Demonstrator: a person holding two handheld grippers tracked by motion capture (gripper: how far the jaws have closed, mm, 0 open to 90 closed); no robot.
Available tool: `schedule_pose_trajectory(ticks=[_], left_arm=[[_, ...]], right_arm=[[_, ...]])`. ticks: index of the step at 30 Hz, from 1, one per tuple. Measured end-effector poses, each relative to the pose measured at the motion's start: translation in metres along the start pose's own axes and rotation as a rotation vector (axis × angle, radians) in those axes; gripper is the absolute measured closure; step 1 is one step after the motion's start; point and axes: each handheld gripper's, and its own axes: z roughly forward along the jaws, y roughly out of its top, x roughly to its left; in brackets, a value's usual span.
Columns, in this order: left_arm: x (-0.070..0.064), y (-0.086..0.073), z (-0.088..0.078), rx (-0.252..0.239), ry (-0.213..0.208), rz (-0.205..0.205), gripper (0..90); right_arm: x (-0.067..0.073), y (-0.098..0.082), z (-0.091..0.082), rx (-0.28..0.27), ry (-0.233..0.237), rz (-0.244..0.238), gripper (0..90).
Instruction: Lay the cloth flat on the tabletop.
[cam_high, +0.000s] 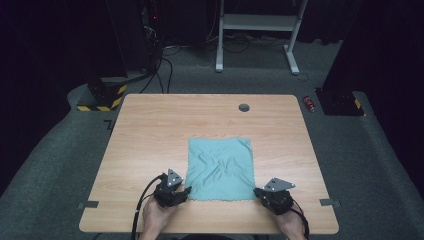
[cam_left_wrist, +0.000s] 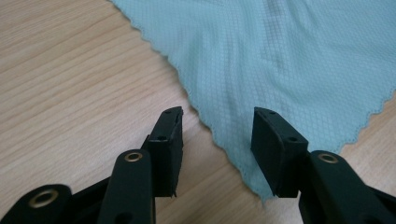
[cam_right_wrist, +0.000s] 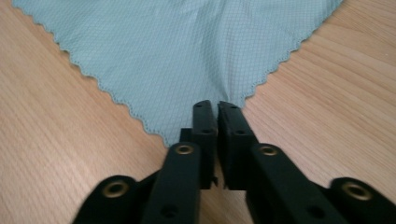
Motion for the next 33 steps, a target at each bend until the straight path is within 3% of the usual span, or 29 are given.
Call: schedule_pose_trajectory(ticks=[4,6,9,10,11,12,15,16,17,18,21,22,25,27,28,33], left_arm=[[0.002,-0.003,-0.003,0.004,0.003,-0.006,53.3],[0.003,-0.002,-0.003,0.008,0.002,-0.008,52.4],[0.004,0.0,0.001,-0.002,-0.004,-0.016,51.0],[0.005,0.001,0.001,-0.003,-0.007,-0.016,49.6],[0.006,0.001,0.003,-0.008,-0.008,-0.02,49.6],[0.011,0.002,0.005,-0.023,-0.008,-0.043,48.2],[0.017,0.003,0.008,-0.045,-0.011,-0.08,46.5],[0.02,0.007,0.012,-0.056,0.0,-0.09,45.8],[0.02,0.007,0.012,-0.056,0.0,-0.09,45.1],[0.02,0.011,0.016,-0.052,0.007,-0.087,44.5],[0.02,0.015,0.019,-0.053,0.022,-0.082,44.3],[0.02,0.017,0.021,-0.05,0.032,-0.07,44.3],[0.019,0.018,0.024,-0.044,0.039,-0.066,44.2],[0.018,0.017,0.025,-0.049,0.045,-0.049,44.5],[0.018,0.017,0.025,-0.05,0.043,-0.044,45.3],[0.021,0.017,0.024,-0.049,0.032,-0.033,46.5]], right_arm=[[-0.003,-0.003,-0.005,0.017,-0.002,0.0,89.8],[-0.008,-0.002,-0.008,-0.002,-0.003,0.023,86.2],[-0.019,0.014,-0.008,-0.063,-0.041,0.062,76.5],[-0.026,0.031,0.0,-0.085,-0.06,0.062,72.7],[-0.026,0.031,0.0,-0.085,-0.06,0.062,72.7],[-0.034,0.045,0.013,-0.085,-0.067,0.07,70.3],[-0.043,0.056,0.029,-0.073,-0.079,0.089,68.3],[-0.053,0.063,0.043,-0.058,-0.091,0.122,67.3],[-0.053,0.063,0.043,-0.058,-0.091,0.122,67.3],[-0.062,0.068,0.056,-0.039,-0.106,0.161,67.2],[-0.068,0.07,0.065,-0.016,-0.108,0.183,68.0],[-0.073,0.071,0.073,0.018,-0.121,0.193,70.6],[-0.075,0.071,0.075,0.007,-0.116,0.202,76.0],[-0.075,0.072,0.075,0.009,-0.102,0.182,86.3],[-0.072,0.074,0.077,0.011,-0.107,0.15,90.0],[-0.077,0.073,0.076,0.011,-0.135,0.145,90.0]])
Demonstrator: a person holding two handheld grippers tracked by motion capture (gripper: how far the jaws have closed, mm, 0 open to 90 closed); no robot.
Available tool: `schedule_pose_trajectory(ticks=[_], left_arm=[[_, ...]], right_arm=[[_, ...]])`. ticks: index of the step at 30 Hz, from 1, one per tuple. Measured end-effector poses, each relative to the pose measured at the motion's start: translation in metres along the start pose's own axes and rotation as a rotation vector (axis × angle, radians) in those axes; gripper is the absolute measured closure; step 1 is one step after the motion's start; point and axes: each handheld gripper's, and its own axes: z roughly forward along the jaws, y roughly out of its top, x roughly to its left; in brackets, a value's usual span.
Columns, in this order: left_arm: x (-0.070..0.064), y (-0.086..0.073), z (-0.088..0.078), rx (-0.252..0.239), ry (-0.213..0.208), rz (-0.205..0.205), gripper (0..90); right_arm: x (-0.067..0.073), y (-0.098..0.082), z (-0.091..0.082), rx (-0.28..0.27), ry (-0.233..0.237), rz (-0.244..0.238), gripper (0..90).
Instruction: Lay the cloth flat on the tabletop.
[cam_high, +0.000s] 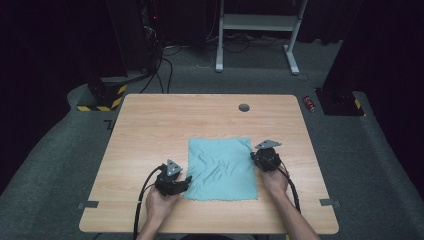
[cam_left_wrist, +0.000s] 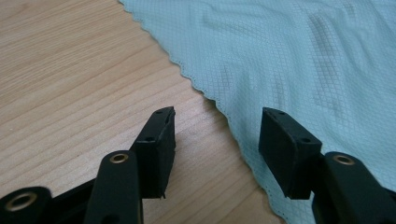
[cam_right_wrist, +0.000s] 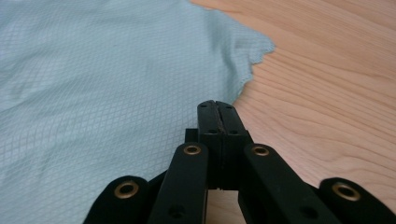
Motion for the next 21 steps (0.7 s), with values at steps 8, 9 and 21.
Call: schedule_pose_trajectory(ticks=[8,9,21], left_arm=[[0.011,0.018,0.005,0.021,-0.021,-0.047,51.0],[0.014,0.023,0.006,0.013,-0.013,-0.052,51.0],[0.049,0.076,0.064,0.013,0.009,-0.149,49.6]], right_arm=[[-0.004,0.004,-0.001,-0.005,-0.005,0.017,72.9],[-0.003,0.006,-0.002,-0.012,-0.007,0.013,72.4],[-0.022,0.023,0.016,-0.058,-0.026,0.117,70.9]])
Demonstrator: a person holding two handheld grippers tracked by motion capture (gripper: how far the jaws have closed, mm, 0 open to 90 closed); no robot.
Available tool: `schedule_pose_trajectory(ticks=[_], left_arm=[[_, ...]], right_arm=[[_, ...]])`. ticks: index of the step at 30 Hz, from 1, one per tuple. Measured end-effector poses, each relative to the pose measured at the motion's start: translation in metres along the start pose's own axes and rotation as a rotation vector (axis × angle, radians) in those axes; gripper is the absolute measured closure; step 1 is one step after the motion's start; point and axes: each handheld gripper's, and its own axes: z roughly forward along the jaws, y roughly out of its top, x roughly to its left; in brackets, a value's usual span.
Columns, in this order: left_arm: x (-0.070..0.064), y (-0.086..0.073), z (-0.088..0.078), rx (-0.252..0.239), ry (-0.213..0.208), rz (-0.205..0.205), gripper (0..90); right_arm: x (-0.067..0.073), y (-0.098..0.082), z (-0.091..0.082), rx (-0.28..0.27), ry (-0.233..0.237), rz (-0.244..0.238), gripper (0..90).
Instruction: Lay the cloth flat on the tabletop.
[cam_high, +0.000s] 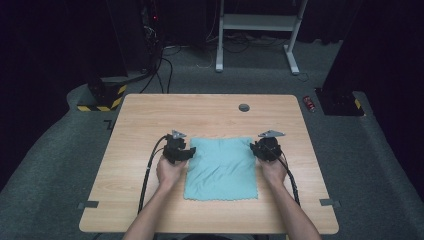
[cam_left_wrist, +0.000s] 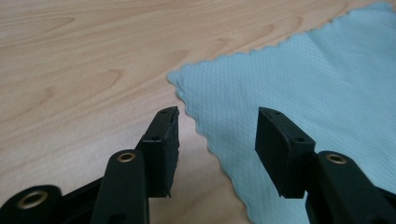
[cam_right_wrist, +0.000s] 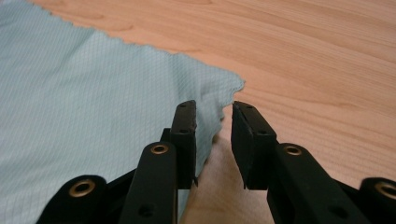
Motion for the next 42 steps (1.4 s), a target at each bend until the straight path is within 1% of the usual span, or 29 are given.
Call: schedule_pose_trajectory(ticks=[1,2,3,4,5,7,9,11,12,13,15,17,18,19,20,21,22,23,24,26,28,29,32,34,37,38,40,41,42], left_arm=[[0.0,0.003,0.004,-0.003,0.003,-0.003,49.6],[0.003,0.005,0.009,-0.034,0.01,-0.032,50.0],[0.003,0.005,0.009,-0.034,0.01,-0.032,49.9],[0.005,0.008,0.013,-0.015,0.009,-0.044,49.9],[0.006,0.01,0.017,0.009,0.017,-0.04,49.4],[0.005,0.014,0.023,0.016,0.034,-0.019,49.9],[0.004,0.021,0.029,0.028,0.048,0.005,50.6],[0.004,0.022,0.031,0.03,0.056,0.01,53.8],[0.003,0.024,0.032,0.032,0.066,0.016,56.6],[0.003,0.027,0.033,0.049,0.076,0.036,58.3],[0.001,0.029,0.034,0.056,0.081,0.047,60.6],[0.001,0.029,0.035,0.054,0.068,0.05,66.5],[0.0,0.029,0.035,0.046,0.062,0.048,75.2],[0.0,0.029,0.036,0.043,0.058,0.047,75.2],[0.0,0.03,0.036,0.046,0.044,0.047,79.2],[0.0,0.031,0.037,0.053,0.034,0.055,84.7],[-0.002,0.034,0.038,0.074,0.037,0.077,88.4],[-0.002,0.034,0.038,0.074,0.037,0.077,88.8],[-0.001,0.037,0.039,0.086,0.034,0.094,89.1],[0.001,0.037,0.039,0.081,0.03,0.089,89.2],[0.006,0.038,0.039,0.064,0.021,0.058,89.4],[0.007,0.038,0.038,0.054,0.02,0.053,89.3],[0.006,0.041,0.036,0.007,0.044,0.064,89.3],[0.005,0.042,0.04,0.021,0.057,0.076,89.0],[0.005,0.041,0.043,0.025,0.064,0.077,88.2],[0.005,0.04,0.043,0.027,0.078,0.083,86.7],[0.007,0.038,0.041,0.02,0.088,0.073,77.2],[0.007,0.037,0.038,0.01,0.088,0.058,72.9],[0.008,0.037,0.035,-0.002,0.087,0.053,66.0]], right_arm=[[0.0,0.0,0.0,0.0,0.0,0.0,70.9],[-0.002,0.005,0.003,-0.02,-0.009,0.001,71.5],[-0.002,0.005,0.003,-0.02,-0.009,0.001,71.5],[-0.002,0.007,0.006,-0.004,-0.009,0.014,71.5],[-0.003,0.012,0.011,0.001,-0.024,0.019,71.2],[-0.004,0.013,0.013,-0.003,-0.029,0.027,70.3],[-0.006,0.02,0.019,0.011,-0.032,0.048,69.2],[-0.007,0.021,0.021,0.004,-0.037,0.049,69.2],[-0.008,0.023,0.025,0.021,-0.037,0.061,68.4],[-0.009,0.023,0.028,0.037,-0.042,0.059,68.4],[-0.009,0.024,0.03,0.046,-0.046,0.055,68.5],[-0.01,0.025,0.035,0.06,-0.045,0.048,70.4],[-0.009,0.026,0.036,0.06,-0.044,0.04,77.0],[-0.009,0.026,0.036,0.06,-0.044,0.04,77.0],[-0.009,0.026,0.036,0.062,-0.042,0.034,81.1],[-0.008,0.026,0.036,0.064,-0.034,0.021,85.7],[-0.006,0.026,0.036,0.068,-0.036,0.005,89.0],[-0.006,0.026,0.036,0.068,-0.036,0.005,89.0],[-0.005,0.027,0.036,0.07,-0.038,-0.003,89.6],[-0.005,0.027,0.036,0.071,-0.038,-0.002,89.8],[-0.007,0.027,0.035,0.062,-0.049,-0.013,90.0],[-0.007,0.027,0.034,0.056,-0.051,-0.008,90.0],[-0.008,0.029,0.031,0.035,-0.06,-0.014,90.0],[-0.008,0.028,0.034,0.039,-0.071,-0.014,90.0],[-0.008,0.027,0.038,0.044,-0.077,-0.01,88.9],[-0.008,0.026,0.039,0.042,-0.077,-0.01,87.2],[-0.009,0.026,0.038,0.04,-0.075,0.002,78.7],[-0.01,0.026,0.035,0.033,-0.075,0.005,76.8],[-0.011,0.027,0.027,0.011,-0.056,0.025,74.1]])
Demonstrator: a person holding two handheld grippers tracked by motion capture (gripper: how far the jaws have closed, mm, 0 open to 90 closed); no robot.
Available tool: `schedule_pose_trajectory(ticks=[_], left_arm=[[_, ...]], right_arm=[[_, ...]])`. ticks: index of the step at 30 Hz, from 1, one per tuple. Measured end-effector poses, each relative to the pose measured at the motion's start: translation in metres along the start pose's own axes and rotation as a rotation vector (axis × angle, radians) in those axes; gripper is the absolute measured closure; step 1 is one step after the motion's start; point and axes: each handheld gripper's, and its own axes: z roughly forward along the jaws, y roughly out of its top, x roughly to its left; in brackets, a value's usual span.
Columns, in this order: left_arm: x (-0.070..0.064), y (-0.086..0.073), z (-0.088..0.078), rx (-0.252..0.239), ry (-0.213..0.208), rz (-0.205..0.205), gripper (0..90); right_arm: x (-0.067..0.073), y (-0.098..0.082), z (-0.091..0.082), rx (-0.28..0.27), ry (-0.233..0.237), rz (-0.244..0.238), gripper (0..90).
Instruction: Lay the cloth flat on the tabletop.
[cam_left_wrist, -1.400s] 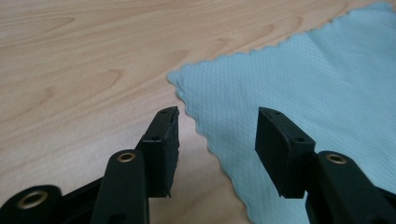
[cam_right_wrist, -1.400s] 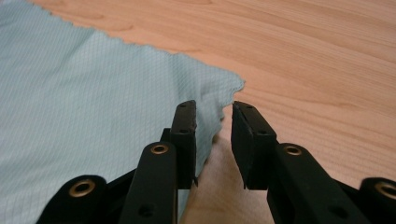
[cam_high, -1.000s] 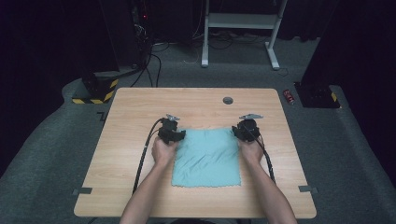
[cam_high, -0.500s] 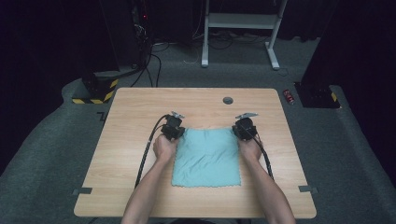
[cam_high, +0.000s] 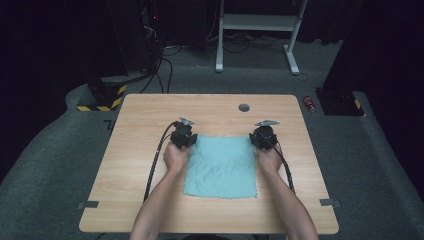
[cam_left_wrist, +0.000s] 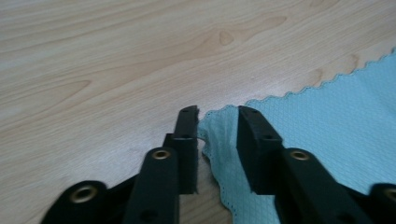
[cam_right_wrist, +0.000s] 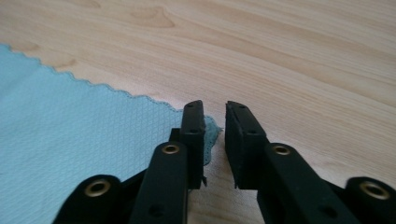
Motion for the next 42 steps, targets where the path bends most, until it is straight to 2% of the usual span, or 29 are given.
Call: schedule_pose_trajectory(ticks=[1,2,4,6,7,8,11,12,14,15,17,22,25,27,30,33,36,40,42], left_arm=[[0.001,-0.001,-0.004,-0.011,-0.006,-0.01,66.0],[0.001,-0.002,-0.007,-0.02,-0.025,-0.025,62.6],[-0.001,-0.006,-0.013,0.001,-0.052,-0.023,59.1],[-0.005,-0.012,-0.02,0.0,-0.059,0.002,56.1],[-0.009,-0.02,-0.025,0.0,-0.077,0.012,53.1],[-0.009,-0.02,-0.025,0.0,-0.077,0.012,51.7],[-0.016,-0.03,-0.028,0.009,-0.093,0.041,49.8],[-0.018,-0.033,-0.028,0.015,-0.086,0.053,48.8],[-0.02,-0.037,-0.029,0.034,-0.045,0.088,48.3],[-0.019,-0.038,-0.03,0.038,-0.041,0.095,47.4],[-0.017,-0.041,-0.032,0.036,-0.033,0.087,47.4],[-0.011,-0.047,-0.04,0.031,-0.023,0.073,47.0],[-0.015,-0.054,-0.052,-0.009,-0.045,0.06,47.3],[-0.019,-0.059,-0.06,-0.021,-0.08,0.047,46.8],[-0.028,-0.068,-0.069,-0.034,-0.116,0.075,46.1],[-0.037,-0.08,-0.075,-0.031,-0.127,0.108,44.3],[-0.039,-0.086,-0.078,-0.035,-0.125,0.116,43.9],[-0.04,-0.099,-0.079,-0.045,-0.133,0.093,39.8],[-0.04,-0.103,-0.08,-0.059,-0.114,0.101,39.0]], right_arm=[[0.0,0.0,0.0,0.0,0.0,0.0,74.1],[0.001,0.001,-0.005,-0.011,0.02,0.01,73.8],[0.006,0.001,-0.016,-0.02,0.052,-0.023,72.5],[0.016,-0.003,-0.026,-0.032,0.076,-0.073,69.3],[0.025,-0.011,-0.033,-0.04,0.115,-0.097,66.7],[0.025,-0.011,-0.033,-0.04,0.115,-0.097,66.7],[0.037,-0.027,-0.038,-0.027,0.152,-0.139,63.9],[0.041,-0.032,-0.038,-0.017,0.151,-0.145,63.4],[0.043,-0.041,-0.038,-0.005,0.161,-0.148,62.5],[0.042,-0.049,-0.039,0.004,0.165,-0.141,61.5],[0.042,-0.053,-0.039,0.005,0.164,-0.142,60.8],[0.037,-0.059,-0.046,-0.004,0.125,-0.156,59.1],[0.039,-0.063,-0.054,-0.024,0.132,-0.155,58.9],[0.048,-0.068,-0.064,-0.048,0.158,-0.173,58.2],[0.055,-0.072,-0.068,-0.047,0.176,-0.196,57.5],[0.063,-0.08,-0.07,-0.03,0.18,-0.223,56.9],[0.064,-0.084,-0.07,-0.023,0.181,-0.22,56.6],[0.063,-0.087,-0.072,-0.02,0.182,-0.209,56.4],[0.062,-0.087,-0.072,-0.015,0.186,-0.198,54.7]])
